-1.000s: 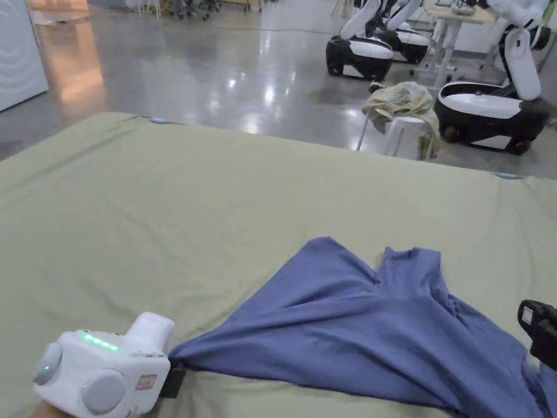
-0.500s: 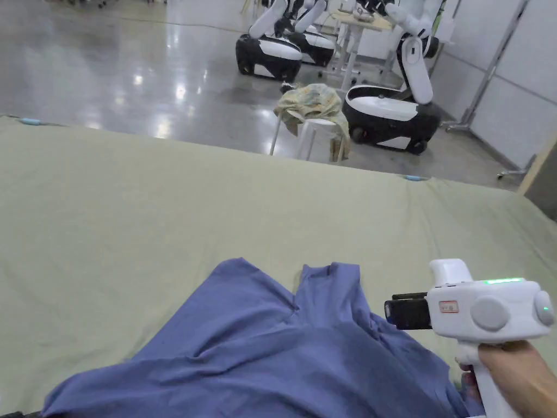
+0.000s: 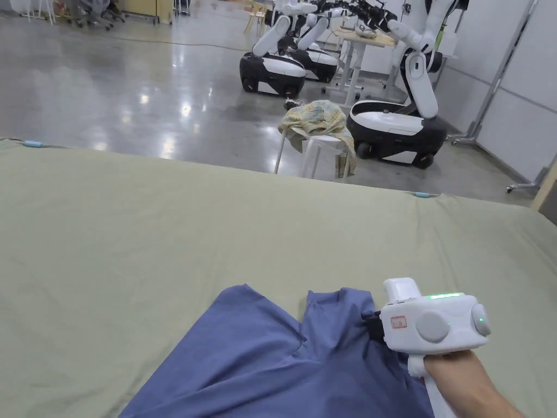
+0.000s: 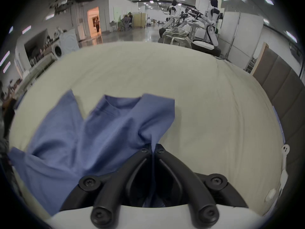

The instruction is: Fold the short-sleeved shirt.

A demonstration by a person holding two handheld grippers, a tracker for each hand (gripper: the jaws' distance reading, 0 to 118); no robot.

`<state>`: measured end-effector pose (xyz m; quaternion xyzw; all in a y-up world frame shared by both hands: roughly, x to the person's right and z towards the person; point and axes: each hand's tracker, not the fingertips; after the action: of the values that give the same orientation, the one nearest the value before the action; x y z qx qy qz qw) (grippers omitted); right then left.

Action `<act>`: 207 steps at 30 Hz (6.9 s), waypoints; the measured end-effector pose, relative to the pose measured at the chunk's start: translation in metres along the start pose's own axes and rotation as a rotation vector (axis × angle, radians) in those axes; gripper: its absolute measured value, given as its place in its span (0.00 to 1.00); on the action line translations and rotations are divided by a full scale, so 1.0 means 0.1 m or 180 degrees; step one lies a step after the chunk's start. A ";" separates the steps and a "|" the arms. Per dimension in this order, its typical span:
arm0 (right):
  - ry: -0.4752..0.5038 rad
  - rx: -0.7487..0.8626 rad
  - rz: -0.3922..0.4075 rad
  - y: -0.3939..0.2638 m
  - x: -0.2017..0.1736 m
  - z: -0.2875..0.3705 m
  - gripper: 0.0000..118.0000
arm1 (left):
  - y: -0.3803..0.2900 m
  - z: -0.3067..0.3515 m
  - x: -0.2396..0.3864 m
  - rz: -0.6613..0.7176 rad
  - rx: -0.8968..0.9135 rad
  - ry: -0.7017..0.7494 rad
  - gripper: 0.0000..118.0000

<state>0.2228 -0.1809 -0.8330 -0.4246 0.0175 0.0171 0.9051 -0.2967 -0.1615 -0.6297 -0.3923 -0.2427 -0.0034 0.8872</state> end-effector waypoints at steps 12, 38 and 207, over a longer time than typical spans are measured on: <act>0.0007 0.1086 0.0148 0.34 0.11 2.47 0.02 | 0.69 0.28 0.11 -0.0058 0.0425 0.0236 0.08; -0.0657 0.2789 -0.0065 2.20 0.48 4.50 0.02 | 3.92 1.57 0.78 -0.0231 0.1966 0.0947 0.08; -0.0453 0.0520 -0.0279 -1.94 0.48 2.88 0.04 | 0.64 -0.10 0.74 -0.0568 0.0109 0.0666 0.09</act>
<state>0.2850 -0.0826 -0.5021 -0.3475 -0.0641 0.0062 0.9355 -0.2144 -0.1108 -0.6474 -0.3515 -0.1829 -0.1190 0.9104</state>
